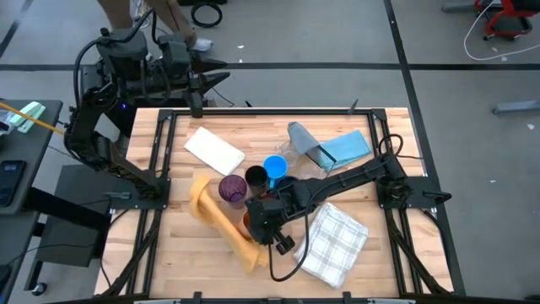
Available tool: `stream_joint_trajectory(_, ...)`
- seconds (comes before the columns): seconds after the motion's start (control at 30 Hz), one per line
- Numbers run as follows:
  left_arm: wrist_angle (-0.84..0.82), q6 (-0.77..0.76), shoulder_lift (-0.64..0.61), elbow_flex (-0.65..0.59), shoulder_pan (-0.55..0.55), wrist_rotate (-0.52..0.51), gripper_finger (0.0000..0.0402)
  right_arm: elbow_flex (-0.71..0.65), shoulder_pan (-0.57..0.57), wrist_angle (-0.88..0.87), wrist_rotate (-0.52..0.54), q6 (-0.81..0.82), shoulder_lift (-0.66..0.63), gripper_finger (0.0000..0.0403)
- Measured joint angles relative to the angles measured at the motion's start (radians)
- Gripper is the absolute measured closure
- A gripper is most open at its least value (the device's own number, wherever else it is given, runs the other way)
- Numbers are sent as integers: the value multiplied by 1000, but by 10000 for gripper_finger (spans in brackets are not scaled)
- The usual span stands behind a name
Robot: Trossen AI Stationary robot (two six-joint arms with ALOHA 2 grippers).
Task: Stack small to large cups/mugs on shelf
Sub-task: Put the orange cup on the shelf
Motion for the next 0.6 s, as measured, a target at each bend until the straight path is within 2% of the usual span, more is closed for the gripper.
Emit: stream_joint_trajectory(0.6,0,1,0,0,0,0,287,0,2,-32,-17,-117,26,400)
